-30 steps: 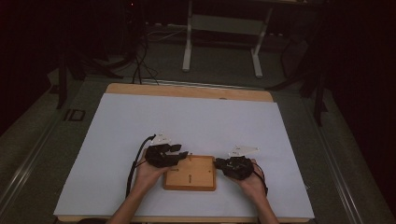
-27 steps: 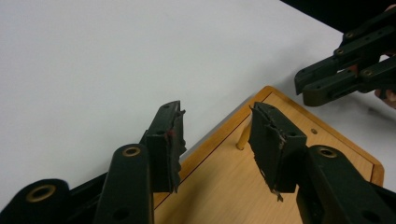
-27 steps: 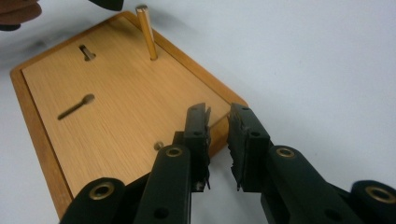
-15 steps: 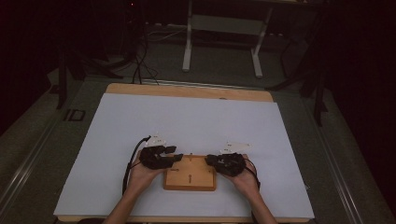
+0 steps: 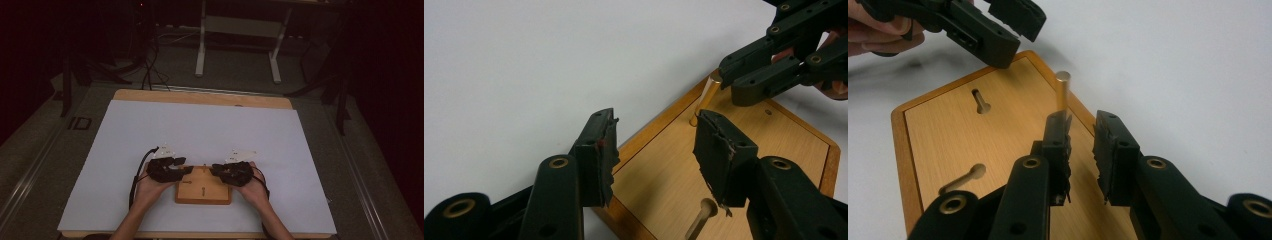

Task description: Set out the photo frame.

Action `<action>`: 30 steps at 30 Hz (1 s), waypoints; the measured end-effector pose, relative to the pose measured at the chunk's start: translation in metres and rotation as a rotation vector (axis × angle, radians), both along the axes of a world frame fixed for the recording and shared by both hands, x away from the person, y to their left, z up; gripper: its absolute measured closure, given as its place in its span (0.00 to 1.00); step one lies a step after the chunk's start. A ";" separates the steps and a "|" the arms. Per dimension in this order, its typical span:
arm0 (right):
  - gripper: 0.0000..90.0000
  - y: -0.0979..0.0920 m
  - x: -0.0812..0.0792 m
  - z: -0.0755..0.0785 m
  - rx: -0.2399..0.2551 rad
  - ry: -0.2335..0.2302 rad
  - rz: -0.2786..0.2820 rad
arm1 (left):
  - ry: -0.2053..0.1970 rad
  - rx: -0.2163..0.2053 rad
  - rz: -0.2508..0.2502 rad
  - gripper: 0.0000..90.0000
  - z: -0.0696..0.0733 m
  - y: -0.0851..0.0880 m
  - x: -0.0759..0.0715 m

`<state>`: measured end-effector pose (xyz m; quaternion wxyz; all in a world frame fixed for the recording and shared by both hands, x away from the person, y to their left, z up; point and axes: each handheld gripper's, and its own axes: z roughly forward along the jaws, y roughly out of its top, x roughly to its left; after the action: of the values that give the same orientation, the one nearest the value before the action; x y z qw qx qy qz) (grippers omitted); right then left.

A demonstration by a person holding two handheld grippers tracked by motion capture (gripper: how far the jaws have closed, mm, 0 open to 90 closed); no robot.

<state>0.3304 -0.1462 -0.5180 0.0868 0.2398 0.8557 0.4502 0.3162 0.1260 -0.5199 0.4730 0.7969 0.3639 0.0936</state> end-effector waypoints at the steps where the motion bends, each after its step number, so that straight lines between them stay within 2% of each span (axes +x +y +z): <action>1: 0.84 0.002 0.001 0.000 -0.001 -0.006 0.006 | 0.002 0.000 0.001 0.57 0.000 0.000 0.000; 13: 0.81 0.018 0.006 -0.002 0.015 0.005 0.026 | 0.007 0.004 0.004 0.57 0.000 0.004 -0.002; 18: 0.85 0.024 0.009 -0.004 0.023 0.008 0.030 | 0.004 0.002 0.015 0.57 0.000 0.008 -0.003; 21: 0.91 0.028 0.011 -0.005 0.021 0.013 0.038 | 0.001 0.003 0.016 0.57 0.001 0.009 -0.004; 30: 0.92 0.028 0.013 -0.006 0.030 0.021 0.031 | -0.002 0.009 0.014 0.57 0.001 0.009 -0.006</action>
<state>0.3438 -0.1180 -0.5243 0.0674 0.2325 0.8532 0.4620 0.3103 0.1348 -0.5188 0.4691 0.7964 0.3685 0.0995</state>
